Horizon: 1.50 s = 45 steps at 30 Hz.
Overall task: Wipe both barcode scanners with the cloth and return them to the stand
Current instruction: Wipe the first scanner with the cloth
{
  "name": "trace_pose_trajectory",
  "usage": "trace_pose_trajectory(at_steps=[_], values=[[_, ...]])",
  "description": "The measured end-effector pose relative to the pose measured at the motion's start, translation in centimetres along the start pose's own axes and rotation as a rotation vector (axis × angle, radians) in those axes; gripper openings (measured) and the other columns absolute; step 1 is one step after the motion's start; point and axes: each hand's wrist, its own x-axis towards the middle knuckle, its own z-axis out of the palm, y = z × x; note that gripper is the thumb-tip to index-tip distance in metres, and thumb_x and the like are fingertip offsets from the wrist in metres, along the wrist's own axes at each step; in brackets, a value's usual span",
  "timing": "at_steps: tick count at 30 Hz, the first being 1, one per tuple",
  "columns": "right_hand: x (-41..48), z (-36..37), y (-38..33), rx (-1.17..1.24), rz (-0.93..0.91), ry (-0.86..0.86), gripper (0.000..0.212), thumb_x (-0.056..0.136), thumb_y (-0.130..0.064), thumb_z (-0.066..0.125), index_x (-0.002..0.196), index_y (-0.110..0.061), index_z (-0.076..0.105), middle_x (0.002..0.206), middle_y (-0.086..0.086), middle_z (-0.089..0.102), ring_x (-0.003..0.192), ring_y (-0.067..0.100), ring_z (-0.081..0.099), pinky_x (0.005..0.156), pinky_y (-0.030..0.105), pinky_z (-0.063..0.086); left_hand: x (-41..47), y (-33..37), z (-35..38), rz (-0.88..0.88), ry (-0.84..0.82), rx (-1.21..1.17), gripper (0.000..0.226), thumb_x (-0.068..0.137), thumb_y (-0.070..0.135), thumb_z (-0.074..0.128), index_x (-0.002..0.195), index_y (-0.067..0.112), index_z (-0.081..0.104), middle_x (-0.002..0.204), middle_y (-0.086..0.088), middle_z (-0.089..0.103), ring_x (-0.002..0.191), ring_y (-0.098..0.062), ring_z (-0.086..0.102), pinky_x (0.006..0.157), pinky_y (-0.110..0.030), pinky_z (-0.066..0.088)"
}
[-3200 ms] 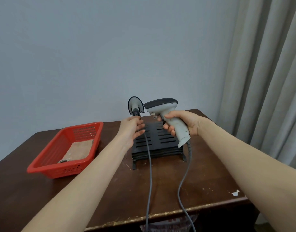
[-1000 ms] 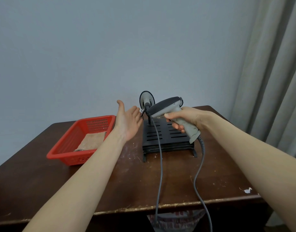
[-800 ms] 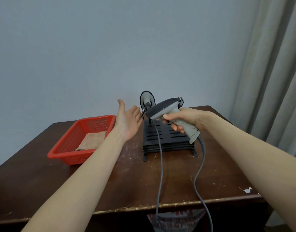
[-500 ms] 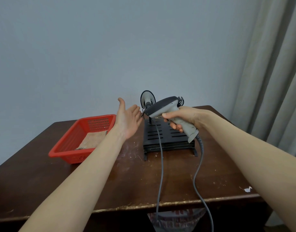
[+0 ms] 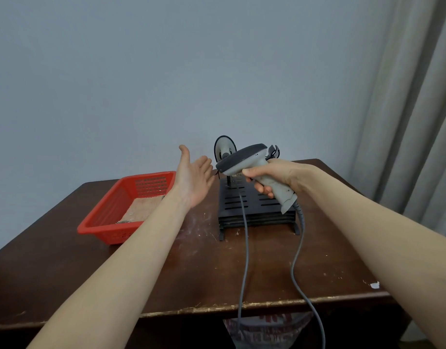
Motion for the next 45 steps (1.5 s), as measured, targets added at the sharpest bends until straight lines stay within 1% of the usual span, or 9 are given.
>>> trace_pose_trajectory(at_steps=[5, 8, 13, 17, 22, 26, 36, 39, 45], values=[[0.5, 0.6, -0.5, 0.053, 0.027, -0.055, 0.037, 0.081, -0.047, 0.067, 0.092, -0.012, 0.062, 0.055, 0.001, 0.058, 0.042, 0.008, 0.048, 0.044, 0.020, 0.044, 0.3, 0.1, -0.8, 0.010, 0.021, 0.045, 0.094, 0.087, 0.075, 0.015, 0.151, 0.007, 0.016, 0.159, -0.008, 0.019, 0.146, -0.020, 0.019, 0.120, -0.039, 0.014], [0.8, 1.6, -1.4, 0.090, 0.033, -0.085, 0.048, 0.076, -0.050, 0.068, 0.103, -0.011, 0.060, 0.059, 0.002, 0.059, 0.043, 0.008, 0.049, 0.043, 0.019, 0.045, 0.8, 0.6, -2.0, 0.079, 0.189, 0.205, 0.082, 0.091, 0.069, 0.018, 0.145, 0.010, 0.035, 0.150, -0.008, 0.038, 0.139, -0.022, 0.034, 0.116, -0.042, 0.025], [2.4, 4.3, -3.3, 0.265, 0.077, -0.043, 0.039, 0.083, -0.040, 0.070, 0.103, -0.009, 0.058, 0.064, 0.005, 0.063, 0.044, 0.009, 0.052, 0.042, 0.020, 0.049, 1.8, 2.2, -6.9, 0.164, 0.483, 0.860, 0.030, 0.090, 0.034, 0.045, 0.098, 0.013, 0.064, 0.099, -0.006, 0.058, 0.100, -0.023, 0.055, 0.087, -0.035, 0.046], [3.9, 6.5, -4.0, 0.360, 0.116, 0.043, 0.020, 0.086, -0.026, 0.070, 0.087, -0.009, 0.060, 0.069, 0.007, 0.063, 0.044, 0.009, 0.052, 0.044, 0.020, 0.050, 1.8, 2.6, -11.6, 0.033, 0.596, 1.442, 0.035, 0.088, 0.001, 0.040, 0.113, 0.003, 0.064, 0.120, -0.014, 0.063, 0.109, -0.031, 0.058, 0.088, -0.037, 0.050], [5.4, 8.1, -3.6, 0.352, 0.146, 0.110, 0.009, 0.088, -0.011, 0.062, 0.088, -0.003, 0.058, 0.072, 0.011, 0.063, 0.047, 0.012, 0.054, 0.044, 0.020, 0.051, 1.9, 2.6, -14.4, -0.310, 0.389, 1.880, 0.018, 0.084, 0.014, 0.058, 0.101, 0.007, 0.057, 0.114, -0.013, 0.062, 0.099, -0.032, 0.058, 0.082, -0.038, 0.050], [6.3, 8.6, -3.1, 0.363, 0.156, 0.141, 0.008, 0.087, -0.007, 0.059, 0.093, -0.001, 0.057, 0.074, 0.013, 0.064, 0.043, 0.012, 0.056, 0.043, 0.021, 0.051, 2.5, 2.3, -15.7, -0.376, 0.348, 1.927, 0.021, 0.075, 0.021, 0.067, 0.092, 0.012, 0.058, 0.106, -0.011, 0.063, 0.091, -0.029, 0.058, 0.085, -0.041, 0.053], [5.5, 8.0, -2.9, 0.416, 0.134, 0.140, 0.006, 0.087, -0.003, 0.054, 0.091, 0.001, 0.056, 0.076, 0.012, 0.065, 0.045, 0.011, 0.056, 0.043, 0.021, 0.051, 2.4, 1.6, -15.8, -0.265, 0.541, 1.928, 0.033, 0.089, 0.013, 0.051, 0.120, 0.002, 0.054, 0.119, -0.016, 0.060, 0.107, -0.032, 0.059, 0.080, -0.040, 0.048], [4.8, 7.4, -3.1, 0.455, 0.109, 0.135, 0.007, 0.088, -0.004, 0.054, 0.092, 0.000, 0.056, 0.078, 0.013, 0.066, 0.047, 0.011, 0.055, 0.044, 0.021, 0.051, 2.2, 3.0, -14.2, -0.013, 0.769, 1.611, 0.037, 0.095, 0.010, 0.042, 0.129, -0.003, 0.038, 0.128, -0.025, 0.054, 0.117, -0.042, 0.052, 0.091, -0.048, 0.043], [2.9, 5.4, -3.8, 0.525, 0.055, 0.142, 0.018, 0.089, -0.012, 0.054, 0.102, -0.001, 0.056, 0.081, 0.014, 0.068, 0.051, 0.013, 0.057, 0.048, 0.024, 0.053, 0.9, 8.0, -5.5, 0.497, 0.917, 1.044, 0.027, 0.100, 0.014, 0.029, 0.123, 0.003, 0.039, 0.114, -0.018, 0.059, 0.098, -0.031, 0.056, 0.074, -0.036, 0.036]])
